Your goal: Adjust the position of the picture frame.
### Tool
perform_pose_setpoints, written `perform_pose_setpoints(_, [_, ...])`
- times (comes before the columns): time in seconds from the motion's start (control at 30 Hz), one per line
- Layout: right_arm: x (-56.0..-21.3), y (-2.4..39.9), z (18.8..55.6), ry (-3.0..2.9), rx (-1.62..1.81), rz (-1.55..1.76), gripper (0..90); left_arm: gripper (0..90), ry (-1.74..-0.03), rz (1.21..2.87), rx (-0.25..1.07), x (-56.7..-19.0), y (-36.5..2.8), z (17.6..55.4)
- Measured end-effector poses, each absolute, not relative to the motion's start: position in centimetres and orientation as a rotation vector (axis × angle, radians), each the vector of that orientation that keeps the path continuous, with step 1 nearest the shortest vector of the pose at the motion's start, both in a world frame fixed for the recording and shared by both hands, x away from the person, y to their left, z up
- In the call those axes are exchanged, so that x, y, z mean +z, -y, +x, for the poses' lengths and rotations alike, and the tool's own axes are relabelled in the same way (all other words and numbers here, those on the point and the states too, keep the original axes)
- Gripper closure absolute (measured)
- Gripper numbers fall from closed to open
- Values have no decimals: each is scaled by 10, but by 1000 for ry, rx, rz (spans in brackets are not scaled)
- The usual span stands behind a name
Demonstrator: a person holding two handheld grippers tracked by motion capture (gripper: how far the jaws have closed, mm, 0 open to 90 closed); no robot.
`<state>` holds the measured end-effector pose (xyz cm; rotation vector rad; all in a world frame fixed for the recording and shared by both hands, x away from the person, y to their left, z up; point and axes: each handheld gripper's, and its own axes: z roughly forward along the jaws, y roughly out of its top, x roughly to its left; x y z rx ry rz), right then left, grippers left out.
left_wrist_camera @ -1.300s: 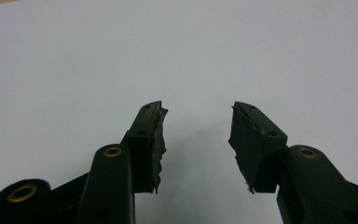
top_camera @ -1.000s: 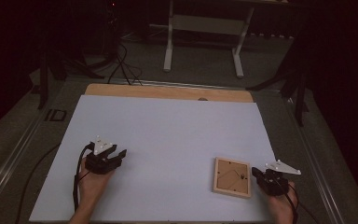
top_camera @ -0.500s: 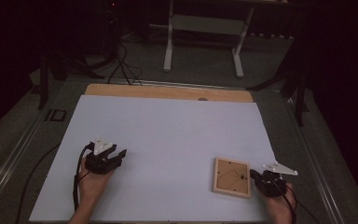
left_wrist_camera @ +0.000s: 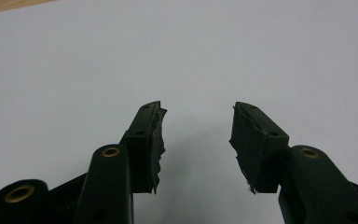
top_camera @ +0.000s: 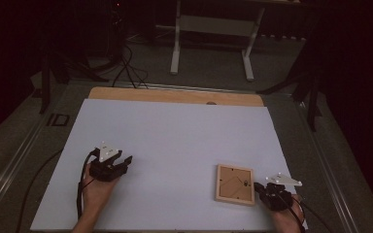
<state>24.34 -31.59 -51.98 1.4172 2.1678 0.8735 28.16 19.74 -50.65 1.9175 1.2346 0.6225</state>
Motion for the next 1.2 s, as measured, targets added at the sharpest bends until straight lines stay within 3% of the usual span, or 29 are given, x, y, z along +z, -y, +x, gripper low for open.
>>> perform_pose_setpoints(0.37, [-519, 312, 228, -2208, 882, 1390, 899, 530, -1231, 1925, 621, -507, -195, 282])
perform_pose_setpoints(1.2, [-521, 263, 248, -2336, 889, 1243, 898, 528, -1212, 1942, 618, -507, -192, 281])
